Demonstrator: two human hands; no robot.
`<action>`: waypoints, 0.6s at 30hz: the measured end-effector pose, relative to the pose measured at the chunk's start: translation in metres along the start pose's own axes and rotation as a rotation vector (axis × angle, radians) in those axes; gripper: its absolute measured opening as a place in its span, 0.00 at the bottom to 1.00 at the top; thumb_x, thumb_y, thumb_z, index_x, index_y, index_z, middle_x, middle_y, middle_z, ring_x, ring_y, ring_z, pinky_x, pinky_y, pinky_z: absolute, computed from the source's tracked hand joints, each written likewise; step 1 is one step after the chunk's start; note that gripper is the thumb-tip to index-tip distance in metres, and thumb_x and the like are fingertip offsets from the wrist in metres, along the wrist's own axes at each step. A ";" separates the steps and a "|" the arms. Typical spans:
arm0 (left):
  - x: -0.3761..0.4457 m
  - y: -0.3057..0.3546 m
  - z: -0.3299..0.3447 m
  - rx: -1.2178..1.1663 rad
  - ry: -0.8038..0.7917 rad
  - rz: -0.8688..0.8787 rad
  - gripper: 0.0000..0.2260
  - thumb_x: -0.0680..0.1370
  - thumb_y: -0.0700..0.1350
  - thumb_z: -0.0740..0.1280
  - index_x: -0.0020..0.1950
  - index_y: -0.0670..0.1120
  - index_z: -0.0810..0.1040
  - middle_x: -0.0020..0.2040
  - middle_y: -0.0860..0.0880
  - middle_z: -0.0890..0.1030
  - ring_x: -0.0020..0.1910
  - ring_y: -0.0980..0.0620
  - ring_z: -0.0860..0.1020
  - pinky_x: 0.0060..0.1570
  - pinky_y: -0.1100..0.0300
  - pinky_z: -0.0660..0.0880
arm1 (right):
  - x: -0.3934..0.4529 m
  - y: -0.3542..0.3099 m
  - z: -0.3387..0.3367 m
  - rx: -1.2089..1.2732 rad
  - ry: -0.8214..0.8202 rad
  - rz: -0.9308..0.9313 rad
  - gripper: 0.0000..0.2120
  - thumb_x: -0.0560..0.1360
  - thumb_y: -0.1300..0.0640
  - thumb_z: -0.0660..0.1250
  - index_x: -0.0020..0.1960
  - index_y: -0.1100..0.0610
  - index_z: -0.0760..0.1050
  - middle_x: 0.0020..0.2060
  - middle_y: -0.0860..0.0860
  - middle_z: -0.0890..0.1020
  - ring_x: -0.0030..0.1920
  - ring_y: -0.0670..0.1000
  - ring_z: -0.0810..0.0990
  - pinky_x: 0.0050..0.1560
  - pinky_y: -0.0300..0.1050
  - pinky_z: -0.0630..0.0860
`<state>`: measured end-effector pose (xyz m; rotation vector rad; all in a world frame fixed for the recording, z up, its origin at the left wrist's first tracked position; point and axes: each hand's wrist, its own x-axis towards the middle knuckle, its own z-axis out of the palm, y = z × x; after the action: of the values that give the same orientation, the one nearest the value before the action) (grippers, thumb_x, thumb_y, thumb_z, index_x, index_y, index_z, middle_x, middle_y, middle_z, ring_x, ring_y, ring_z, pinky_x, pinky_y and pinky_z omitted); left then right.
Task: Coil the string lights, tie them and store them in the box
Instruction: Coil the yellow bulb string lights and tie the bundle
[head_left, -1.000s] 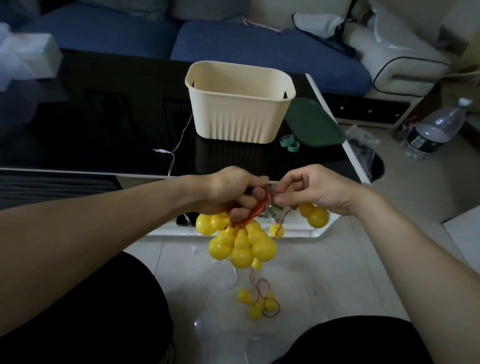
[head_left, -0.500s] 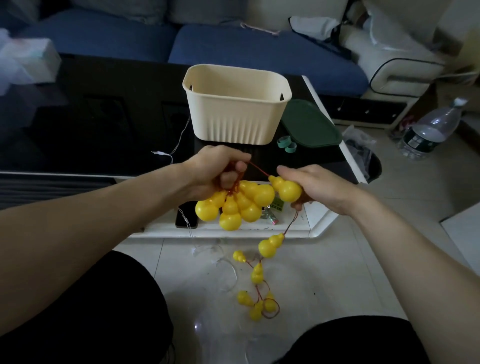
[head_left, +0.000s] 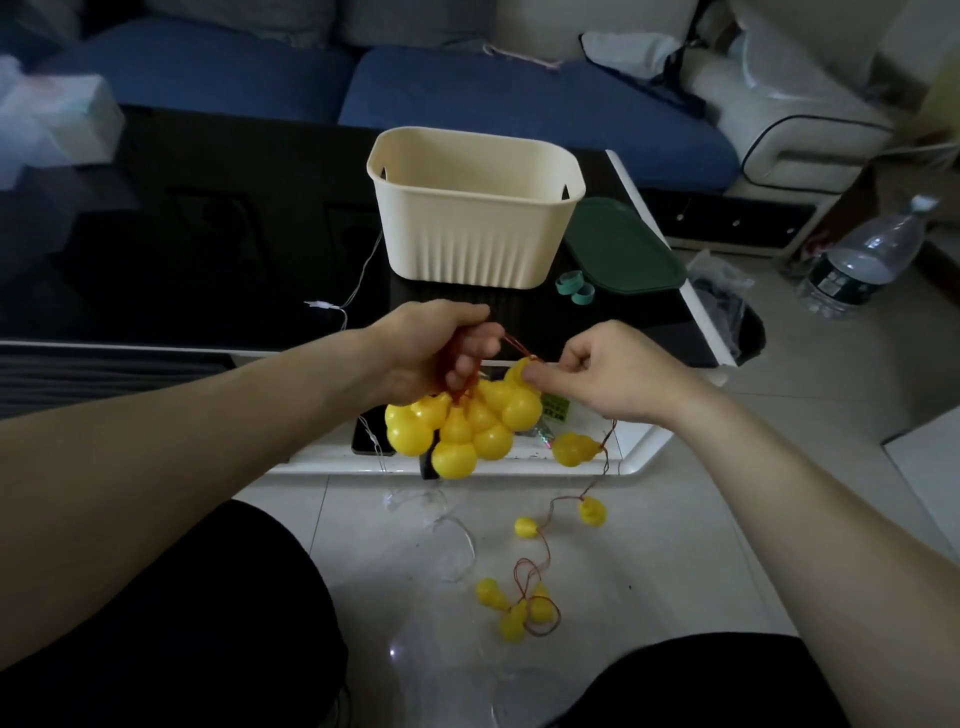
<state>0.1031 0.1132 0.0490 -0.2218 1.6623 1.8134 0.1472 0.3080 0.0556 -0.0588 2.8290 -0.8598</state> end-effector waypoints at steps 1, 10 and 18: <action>0.000 0.001 0.002 -0.076 0.000 0.015 0.14 0.84 0.48 0.57 0.44 0.44 0.76 0.26 0.52 0.76 0.20 0.57 0.69 0.21 0.66 0.64 | -0.001 -0.005 0.003 -0.044 -0.013 -0.021 0.21 0.74 0.40 0.71 0.33 0.55 0.75 0.25 0.46 0.72 0.25 0.45 0.70 0.30 0.43 0.65; -0.003 0.001 0.015 -0.259 -0.024 0.153 0.13 0.84 0.38 0.55 0.55 0.30 0.74 0.47 0.37 0.83 0.39 0.46 0.84 0.40 0.59 0.82 | -0.011 -0.041 0.036 -0.395 -0.181 -0.199 0.06 0.76 0.63 0.61 0.41 0.57 0.70 0.34 0.51 0.71 0.35 0.53 0.72 0.29 0.44 0.62; -0.004 -0.014 0.016 0.411 -0.069 0.193 0.21 0.84 0.51 0.58 0.39 0.39 0.78 0.34 0.43 0.79 0.34 0.48 0.76 0.41 0.57 0.73 | -0.013 -0.038 0.022 -0.049 -0.169 -0.175 0.10 0.75 0.63 0.66 0.38 0.54 0.81 0.36 0.51 0.86 0.36 0.50 0.84 0.41 0.47 0.82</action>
<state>0.1187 0.1265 0.0422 0.1840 2.0153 1.5450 0.1634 0.2656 0.0608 -0.3723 2.7147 -0.7779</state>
